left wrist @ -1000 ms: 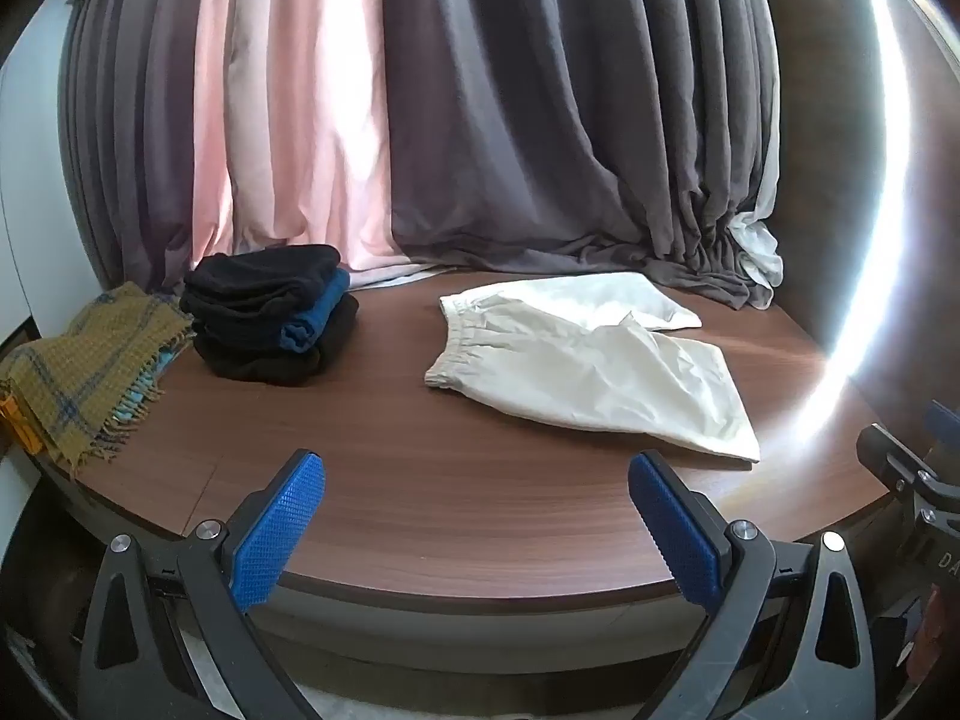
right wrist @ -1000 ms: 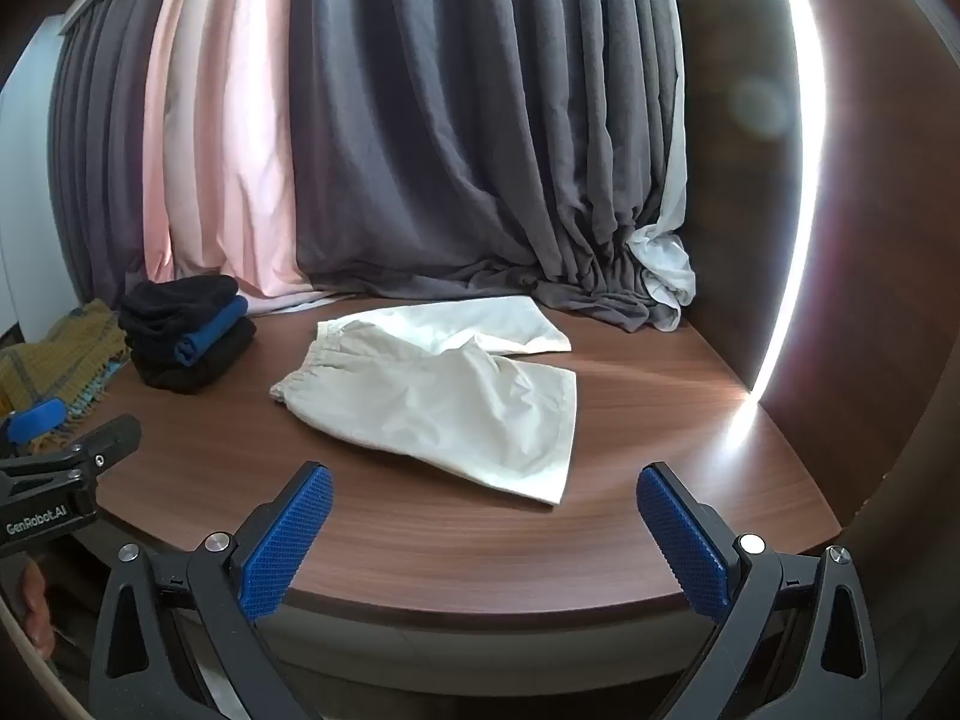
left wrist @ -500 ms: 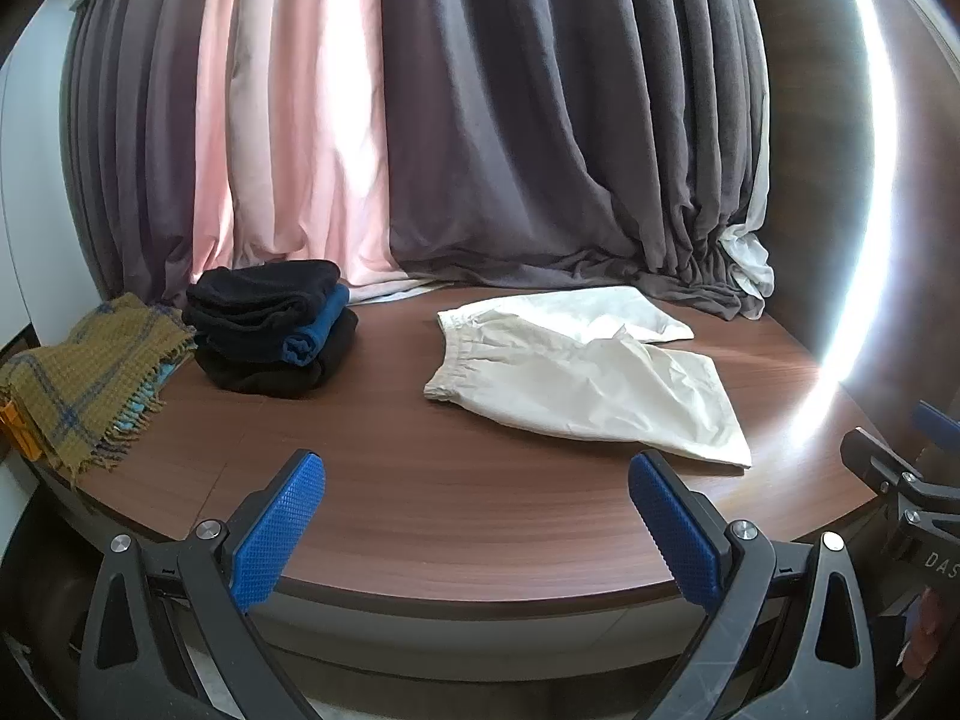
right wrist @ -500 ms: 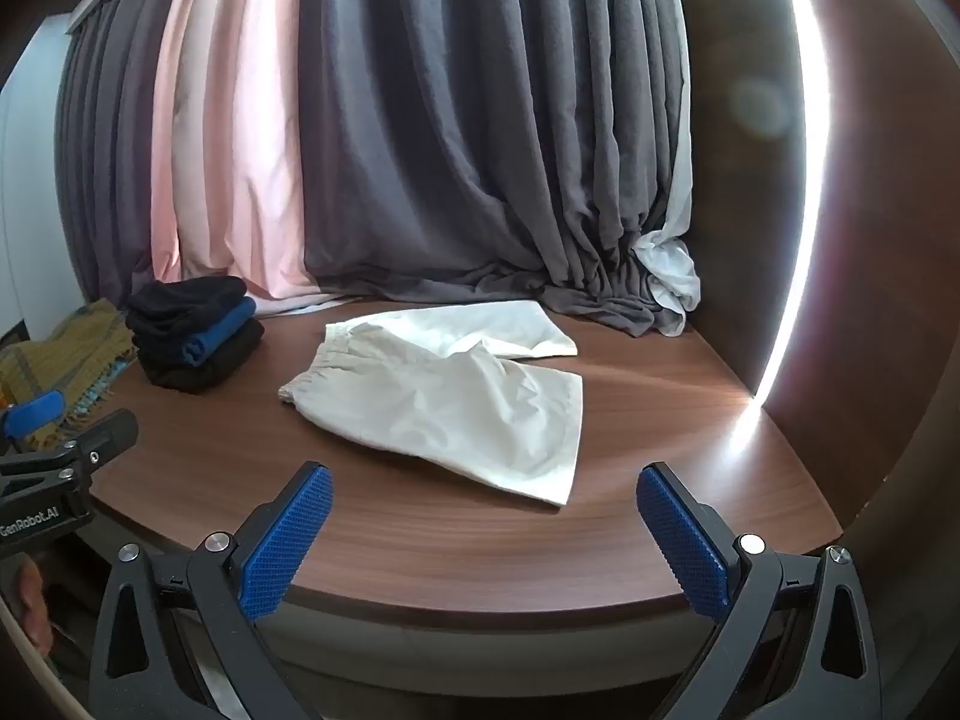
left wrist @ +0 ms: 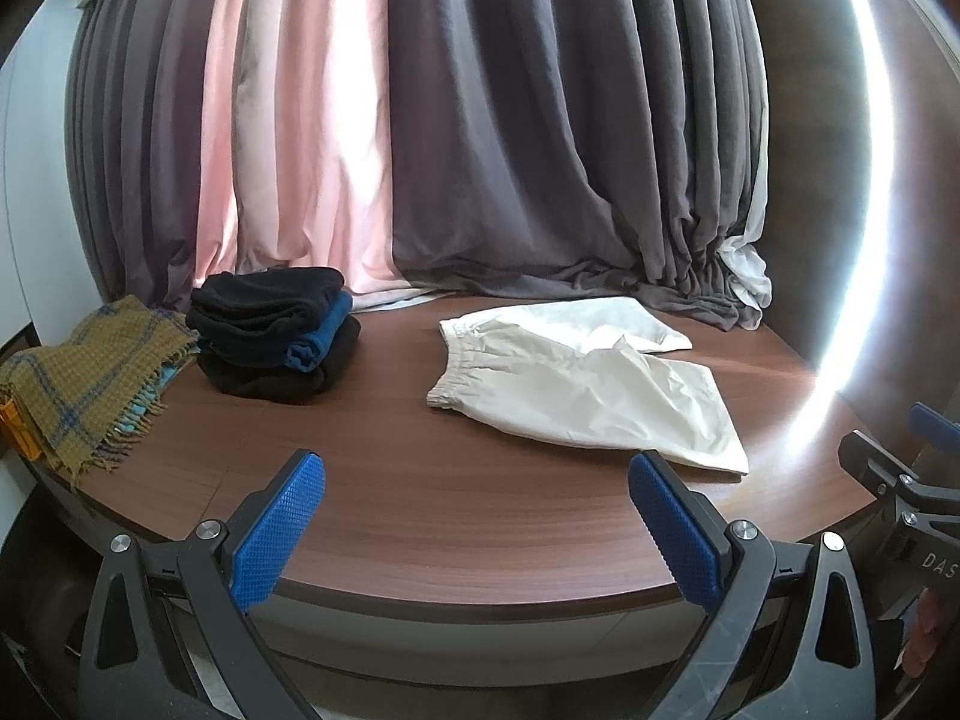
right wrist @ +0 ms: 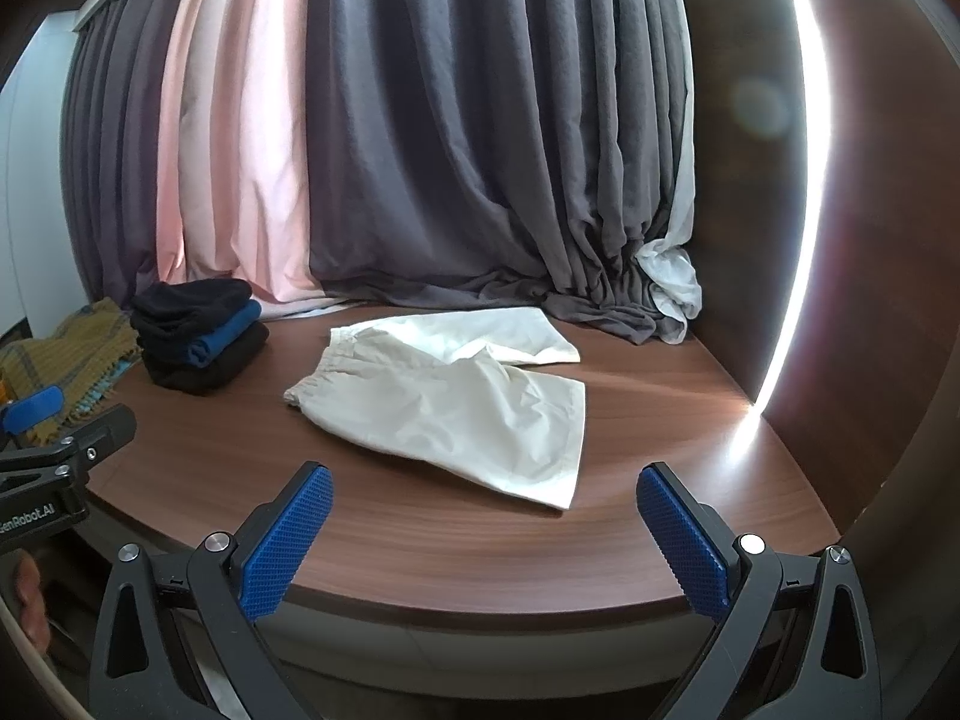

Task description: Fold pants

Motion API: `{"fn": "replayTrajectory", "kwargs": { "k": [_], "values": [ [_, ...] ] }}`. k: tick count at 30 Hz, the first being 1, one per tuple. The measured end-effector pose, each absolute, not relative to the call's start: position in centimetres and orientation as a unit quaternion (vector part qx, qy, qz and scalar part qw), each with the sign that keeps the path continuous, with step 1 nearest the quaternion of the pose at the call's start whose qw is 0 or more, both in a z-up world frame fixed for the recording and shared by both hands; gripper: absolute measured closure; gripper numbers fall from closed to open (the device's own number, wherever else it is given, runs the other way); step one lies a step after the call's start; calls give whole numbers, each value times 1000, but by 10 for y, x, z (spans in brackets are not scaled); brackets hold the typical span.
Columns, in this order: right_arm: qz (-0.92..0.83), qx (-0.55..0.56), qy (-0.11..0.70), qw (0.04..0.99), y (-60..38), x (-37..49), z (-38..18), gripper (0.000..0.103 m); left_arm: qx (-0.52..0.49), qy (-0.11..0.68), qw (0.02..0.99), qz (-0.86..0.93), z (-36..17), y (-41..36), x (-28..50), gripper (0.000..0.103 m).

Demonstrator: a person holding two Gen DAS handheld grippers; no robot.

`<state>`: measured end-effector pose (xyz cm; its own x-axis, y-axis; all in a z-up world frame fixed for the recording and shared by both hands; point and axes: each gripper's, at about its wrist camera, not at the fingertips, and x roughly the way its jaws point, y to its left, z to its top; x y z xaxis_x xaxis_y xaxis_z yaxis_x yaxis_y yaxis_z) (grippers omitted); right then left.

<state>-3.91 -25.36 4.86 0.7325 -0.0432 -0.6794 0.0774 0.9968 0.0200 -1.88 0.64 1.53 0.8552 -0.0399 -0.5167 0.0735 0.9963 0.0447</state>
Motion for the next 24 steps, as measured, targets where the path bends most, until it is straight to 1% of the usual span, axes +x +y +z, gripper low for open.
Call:
{"fn": "replayTrajectory", "kwargs": {
  "k": [24],
  "values": [
    [-30, 17, 359, 933, -244, -41, 55, 1, 29, 261, 965, -27, 18, 13, -22, 0]
  ]
}}
